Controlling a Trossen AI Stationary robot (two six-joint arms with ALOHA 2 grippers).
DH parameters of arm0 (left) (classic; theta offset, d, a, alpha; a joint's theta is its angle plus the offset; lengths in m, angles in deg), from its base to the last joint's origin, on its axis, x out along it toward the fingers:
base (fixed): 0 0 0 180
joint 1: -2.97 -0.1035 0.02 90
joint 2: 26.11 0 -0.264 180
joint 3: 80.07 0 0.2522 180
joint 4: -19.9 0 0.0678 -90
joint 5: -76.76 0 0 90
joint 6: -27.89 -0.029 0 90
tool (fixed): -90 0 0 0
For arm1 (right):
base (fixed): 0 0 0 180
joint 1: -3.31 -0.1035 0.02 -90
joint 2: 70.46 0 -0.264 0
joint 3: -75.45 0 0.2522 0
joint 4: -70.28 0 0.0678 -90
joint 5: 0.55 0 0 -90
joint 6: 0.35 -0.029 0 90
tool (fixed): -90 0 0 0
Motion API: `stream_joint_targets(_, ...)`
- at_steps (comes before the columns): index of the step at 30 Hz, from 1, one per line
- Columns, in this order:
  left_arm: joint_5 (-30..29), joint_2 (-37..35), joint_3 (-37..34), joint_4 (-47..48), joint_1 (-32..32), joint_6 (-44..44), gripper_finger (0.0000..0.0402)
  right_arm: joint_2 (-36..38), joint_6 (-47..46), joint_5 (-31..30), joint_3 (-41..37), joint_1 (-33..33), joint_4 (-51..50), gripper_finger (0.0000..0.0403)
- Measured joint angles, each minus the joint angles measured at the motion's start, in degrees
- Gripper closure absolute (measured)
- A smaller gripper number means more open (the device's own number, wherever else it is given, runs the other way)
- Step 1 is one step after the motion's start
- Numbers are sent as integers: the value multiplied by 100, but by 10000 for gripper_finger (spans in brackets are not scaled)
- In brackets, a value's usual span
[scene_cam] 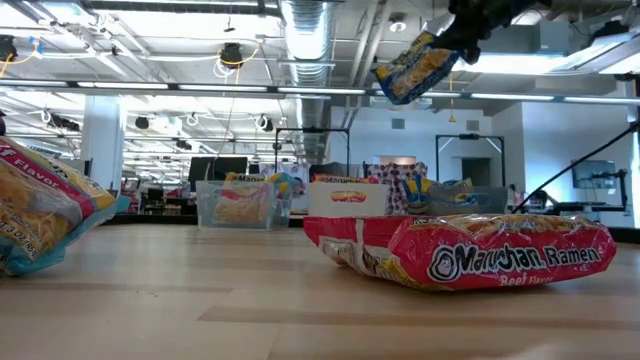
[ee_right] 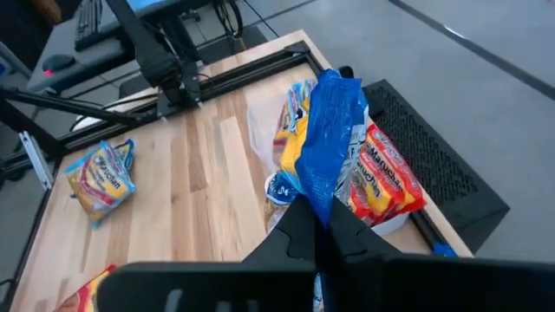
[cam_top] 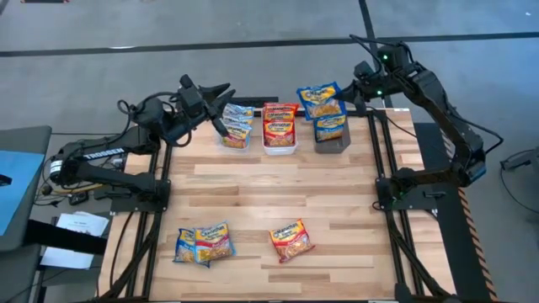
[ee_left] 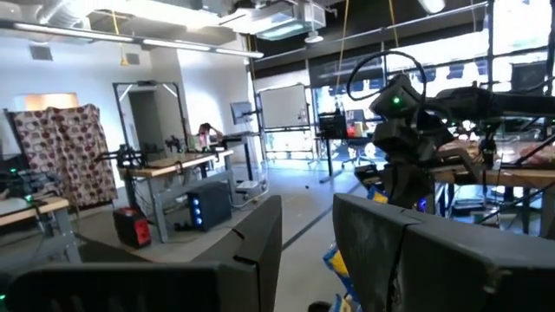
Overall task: Sort Maruchan noodles
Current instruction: Put the blue bag into the black bin
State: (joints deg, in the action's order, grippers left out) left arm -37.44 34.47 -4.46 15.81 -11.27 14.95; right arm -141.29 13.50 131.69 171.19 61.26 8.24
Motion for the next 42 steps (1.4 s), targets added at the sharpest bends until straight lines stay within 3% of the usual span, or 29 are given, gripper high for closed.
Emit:
stream_joint_targets(7, -318, 2, 2, 144, -2, -143, 306, 59, 235, -18, -541, 184, -73, 397)
stream_joint_targets(26, -326, 36, 2, 215, -120, -23, 306, 1542, -880, -480, -3503, 931, 1951, 397)
stream_joint_targets(34, -321, 52, 2, 409, -227, 300, 306, 1609, -1106, -792, -4286, 936, 2581, 397)
stream_joint_targets(42, -318, 52, 2, 440, -227, 307, 306, 1248, -1409, -1050, -4522, 859, 3135, 396)
